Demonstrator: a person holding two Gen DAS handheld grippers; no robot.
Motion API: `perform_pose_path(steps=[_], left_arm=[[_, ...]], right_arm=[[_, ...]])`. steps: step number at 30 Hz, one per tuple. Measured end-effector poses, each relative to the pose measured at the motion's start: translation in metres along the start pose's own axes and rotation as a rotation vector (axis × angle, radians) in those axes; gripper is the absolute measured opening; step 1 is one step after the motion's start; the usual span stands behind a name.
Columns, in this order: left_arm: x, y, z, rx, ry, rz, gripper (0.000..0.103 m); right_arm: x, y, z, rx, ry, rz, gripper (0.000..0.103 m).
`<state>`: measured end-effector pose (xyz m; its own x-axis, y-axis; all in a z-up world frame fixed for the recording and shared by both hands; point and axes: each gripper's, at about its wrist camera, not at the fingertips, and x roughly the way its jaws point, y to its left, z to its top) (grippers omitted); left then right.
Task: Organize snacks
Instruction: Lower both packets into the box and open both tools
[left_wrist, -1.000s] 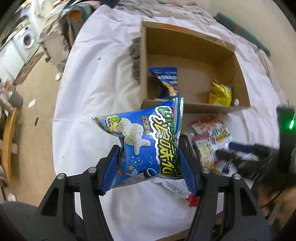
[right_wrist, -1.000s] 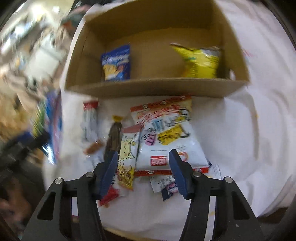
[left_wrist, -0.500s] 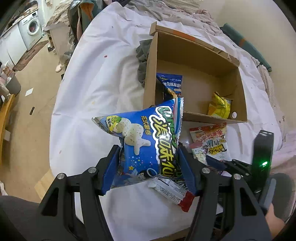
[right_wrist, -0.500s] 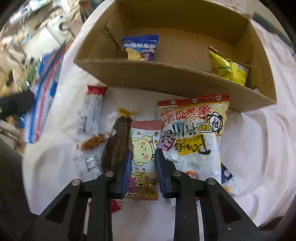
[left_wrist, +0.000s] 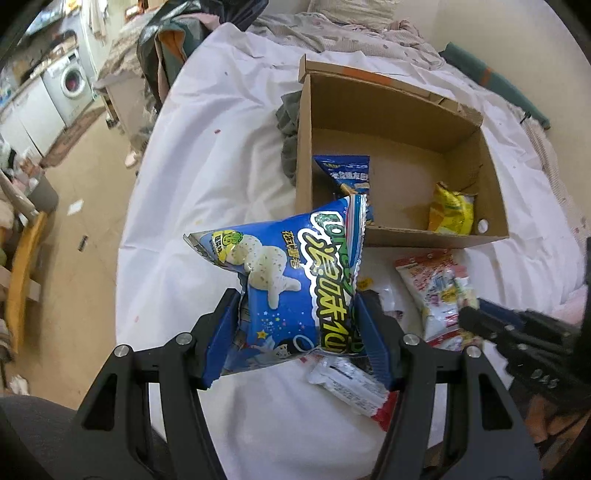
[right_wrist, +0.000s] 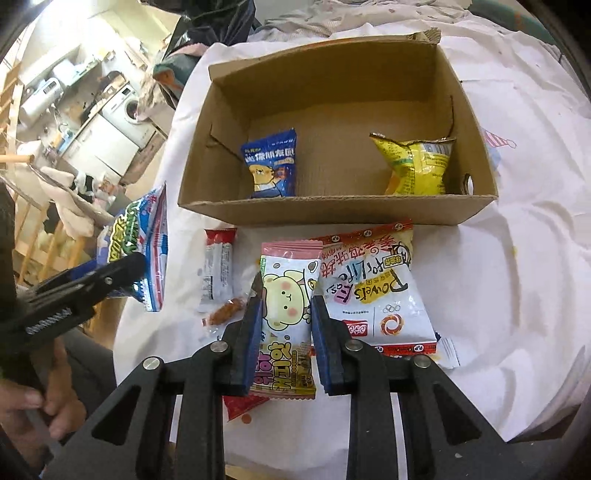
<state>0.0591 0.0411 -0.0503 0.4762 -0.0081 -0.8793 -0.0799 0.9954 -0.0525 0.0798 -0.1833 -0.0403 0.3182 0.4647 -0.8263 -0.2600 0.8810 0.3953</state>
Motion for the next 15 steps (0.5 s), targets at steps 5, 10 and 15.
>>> perform_pose_path(steps=[5,10,15], left_arm=[[-0.014,-0.010,0.004,0.031,-0.026,-0.002,0.059],[-0.027,-0.029,0.027,0.093,-0.092,0.018,0.059],[-0.028,-0.046,0.060,0.107,-0.108,-0.013,0.059]], right_arm=[[-0.009,-0.003,0.007,0.011,-0.033,0.036,0.027],[-0.022,-0.009,0.026,0.041,-0.095,0.068,0.027],[-0.037,-0.019,0.045,0.058,-0.152,0.069,0.027]])
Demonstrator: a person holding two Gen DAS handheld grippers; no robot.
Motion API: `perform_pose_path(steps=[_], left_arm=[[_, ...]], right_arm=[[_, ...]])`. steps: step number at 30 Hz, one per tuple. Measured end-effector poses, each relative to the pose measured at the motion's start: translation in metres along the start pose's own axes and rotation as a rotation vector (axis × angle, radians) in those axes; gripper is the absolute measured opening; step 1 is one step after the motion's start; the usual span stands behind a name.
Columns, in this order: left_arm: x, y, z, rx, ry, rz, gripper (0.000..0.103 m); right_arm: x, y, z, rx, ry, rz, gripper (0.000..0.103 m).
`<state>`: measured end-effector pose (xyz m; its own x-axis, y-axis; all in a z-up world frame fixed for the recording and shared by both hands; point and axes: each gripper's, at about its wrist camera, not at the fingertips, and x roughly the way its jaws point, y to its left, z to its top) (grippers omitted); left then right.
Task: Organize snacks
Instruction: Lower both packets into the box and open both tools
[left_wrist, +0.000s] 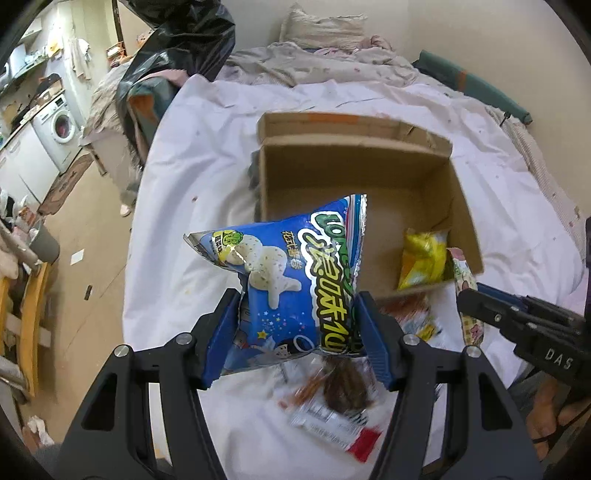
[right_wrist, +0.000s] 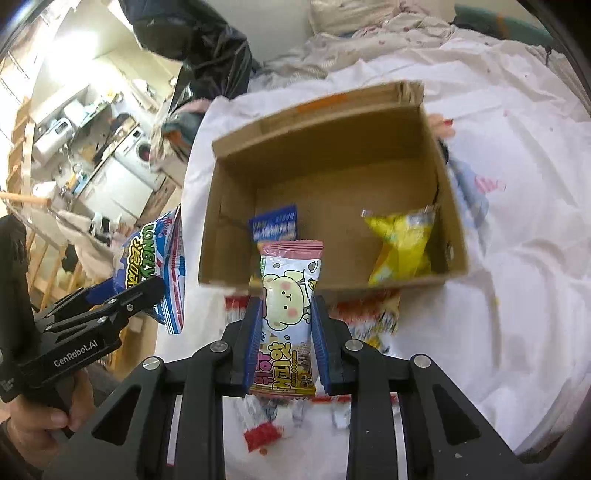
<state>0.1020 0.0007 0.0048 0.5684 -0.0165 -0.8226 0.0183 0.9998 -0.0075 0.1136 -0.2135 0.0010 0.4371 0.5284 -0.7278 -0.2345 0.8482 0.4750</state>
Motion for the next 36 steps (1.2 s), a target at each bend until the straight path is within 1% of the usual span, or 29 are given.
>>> perform_pose_path(steps=[5,7,11,15,20,22,23,26,31,36], left_arm=[[0.007,-0.018,0.025,0.042,-0.035,-0.002,0.059],[0.013,-0.024,0.033,0.055,-0.043,-0.002,0.059],[0.029,-0.035,0.046,0.088,-0.055,0.010,0.059],[0.053,-0.042,0.054,0.091,-0.057,0.017,0.060],[0.085,-0.043,0.052,0.080,-0.049,-0.006,0.060],[0.095,-0.041,0.049,0.079,-0.042,0.022,0.060],[0.097,-0.040,0.048,0.080,-0.041,0.023,0.060],[0.102,-0.037,0.047,0.088,-0.040,0.019,0.060],[0.108,-0.031,0.046,0.044,-0.017,0.003,0.060],[0.102,-0.035,0.048,0.054,-0.042,0.000,0.061]], right_arm=[[-0.002,-0.012,0.026,-0.011,-0.054,-0.007,0.027],[0.003,-0.020,0.034,-0.004,-0.062,-0.015,0.027],[0.010,-0.031,0.049,0.001,-0.076,-0.040,0.027],[0.022,-0.038,0.061,-0.011,-0.082,-0.057,0.027],[0.042,-0.047,0.067,0.000,-0.054,-0.080,0.027],[0.047,-0.049,0.068,0.009,-0.043,-0.085,0.027],[0.049,-0.049,0.068,0.013,-0.041,-0.083,0.027],[0.052,-0.045,0.068,0.004,-0.045,-0.082,0.028],[0.062,-0.047,0.070,0.024,-0.022,-0.082,0.028],[0.067,-0.045,0.071,0.028,-0.011,-0.084,0.028]])
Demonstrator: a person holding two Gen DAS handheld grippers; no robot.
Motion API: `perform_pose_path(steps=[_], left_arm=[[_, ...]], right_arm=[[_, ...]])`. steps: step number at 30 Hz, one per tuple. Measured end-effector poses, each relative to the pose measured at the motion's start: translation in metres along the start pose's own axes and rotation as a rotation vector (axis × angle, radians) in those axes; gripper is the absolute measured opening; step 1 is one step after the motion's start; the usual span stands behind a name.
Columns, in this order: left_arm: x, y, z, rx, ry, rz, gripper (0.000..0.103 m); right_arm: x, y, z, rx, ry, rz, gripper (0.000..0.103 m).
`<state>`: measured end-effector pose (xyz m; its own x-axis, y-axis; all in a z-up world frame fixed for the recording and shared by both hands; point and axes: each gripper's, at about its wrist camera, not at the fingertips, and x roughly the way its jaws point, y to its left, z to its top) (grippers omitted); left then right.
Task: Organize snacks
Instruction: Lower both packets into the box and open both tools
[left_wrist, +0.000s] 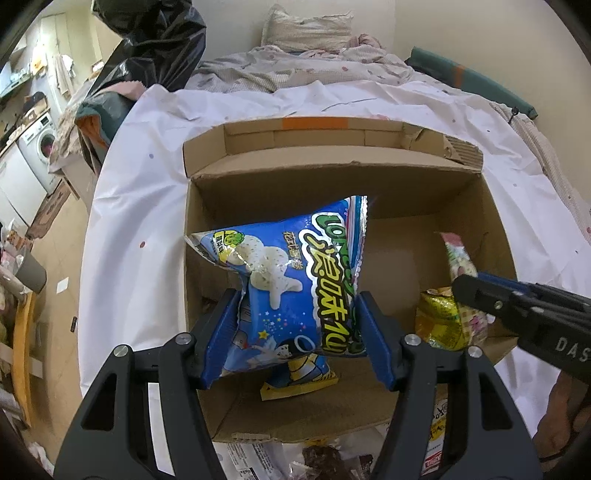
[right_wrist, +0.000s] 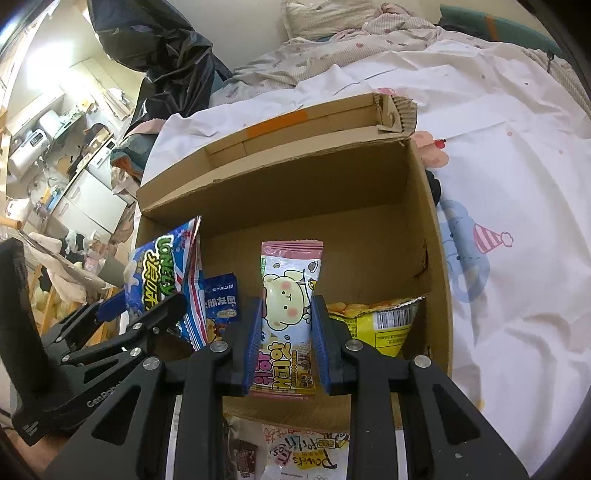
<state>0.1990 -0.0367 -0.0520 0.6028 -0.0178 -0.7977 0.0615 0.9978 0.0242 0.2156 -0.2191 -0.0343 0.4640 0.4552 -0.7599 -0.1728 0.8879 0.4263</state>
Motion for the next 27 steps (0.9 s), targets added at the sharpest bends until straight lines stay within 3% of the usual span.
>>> perform_pose_path(steps=[27], left_arm=[[-0.0022,-0.0016,-0.0005,0.012,-0.016,-0.028,0.066]], right_arm=[[0.0048,-0.0072,-0.0015,0.029,0.008,-0.002,0.028]])
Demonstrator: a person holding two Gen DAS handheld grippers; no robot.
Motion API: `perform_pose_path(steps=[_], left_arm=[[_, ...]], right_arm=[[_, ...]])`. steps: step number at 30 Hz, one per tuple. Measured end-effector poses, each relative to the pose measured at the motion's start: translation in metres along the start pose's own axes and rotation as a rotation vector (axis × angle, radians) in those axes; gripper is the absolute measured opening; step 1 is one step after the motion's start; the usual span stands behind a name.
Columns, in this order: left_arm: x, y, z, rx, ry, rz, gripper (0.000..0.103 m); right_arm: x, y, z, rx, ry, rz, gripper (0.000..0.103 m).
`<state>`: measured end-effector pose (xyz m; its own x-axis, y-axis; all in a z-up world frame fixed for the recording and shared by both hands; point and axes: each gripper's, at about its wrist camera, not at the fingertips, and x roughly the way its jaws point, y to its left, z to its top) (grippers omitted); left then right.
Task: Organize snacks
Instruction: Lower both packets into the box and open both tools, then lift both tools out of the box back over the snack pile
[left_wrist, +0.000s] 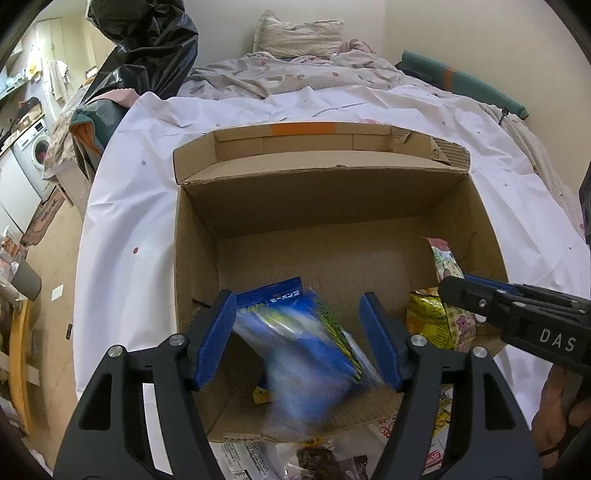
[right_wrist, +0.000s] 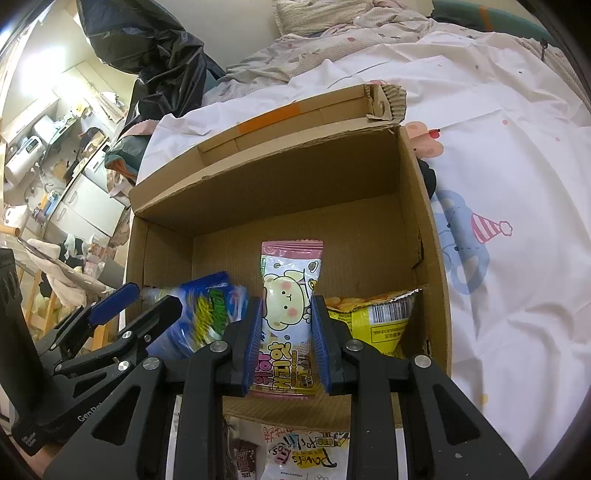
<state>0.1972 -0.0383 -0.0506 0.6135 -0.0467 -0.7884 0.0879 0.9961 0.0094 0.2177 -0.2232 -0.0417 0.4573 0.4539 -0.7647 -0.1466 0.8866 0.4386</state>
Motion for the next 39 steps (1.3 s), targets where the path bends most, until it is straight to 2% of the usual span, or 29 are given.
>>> perform_pose_path(steps=[2,4,6,7,8,10,11,13,24,29,34,39], left_arm=[[0.000,0.000,0.000,-0.004,0.004,-0.007,0.067],[0.001,0.003,0.000,-0.013,0.018,-0.019,0.083],[-0.001,0.005,0.001,-0.027,0.012,-0.027,0.091],[-0.002,0.005,0.001,-0.030,0.012,-0.028,0.094],[-0.002,0.006,0.001,-0.032,0.012,-0.031,0.094],[-0.004,0.008,0.001,-0.040,0.010,-0.034,0.094],[-0.005,0.008,0.001,-0.043,0.010,-0.033,0.094],[-0.007,0.010,0.001,-0.051,0.006,-0.029,0.094],[-0.038,0.023,-0.004,-0.094,-0.052,0.016,0.094],[-0.054,0.028,-0.008,-0.095,-0.088,0.062,0.094],[-0.069,0.029,-0.017,-0.104,-0.093,0.051,0.094],[-0.084,0.026,-0.030,-0.095,-0.094,0.074,0.094]], right_arm=[[0.000,0.000,0.000,0.004,0.000,0.003,0.028],[0.000,-0.001,-0.001,0.010,0.001,0.012,0.031],[-0.001,-0.002,0.000,0.026,-0.004,0.024,0.032],[-0.002,-0.003,0.000,0.028,-0.006,0.030,0.036],[-0.004,-0.003,0.001,0.028,-0.016,0.032,0.041],[-0.010,-0.004,0.002,0.035,-0.048,0.024,0.074],[-0.015,-0.005,0.002,0.044,-0.071,0.021,0.077],[-0.021,-0.006,0.004,0.053,-0.097,0.012,0.079],[-0.040,-0.002,0.001,0.060,-0.120,0.029,0.079],[-0.059,0.007,-0.012,0.037,-0.146,0.015,0.080],[-0.072,0.016,-0.025,-0.025,-0.168,-0.004,0.082],[-0.082,0.012,-0.042,-0.009,-0.167,0.004,0.088]])
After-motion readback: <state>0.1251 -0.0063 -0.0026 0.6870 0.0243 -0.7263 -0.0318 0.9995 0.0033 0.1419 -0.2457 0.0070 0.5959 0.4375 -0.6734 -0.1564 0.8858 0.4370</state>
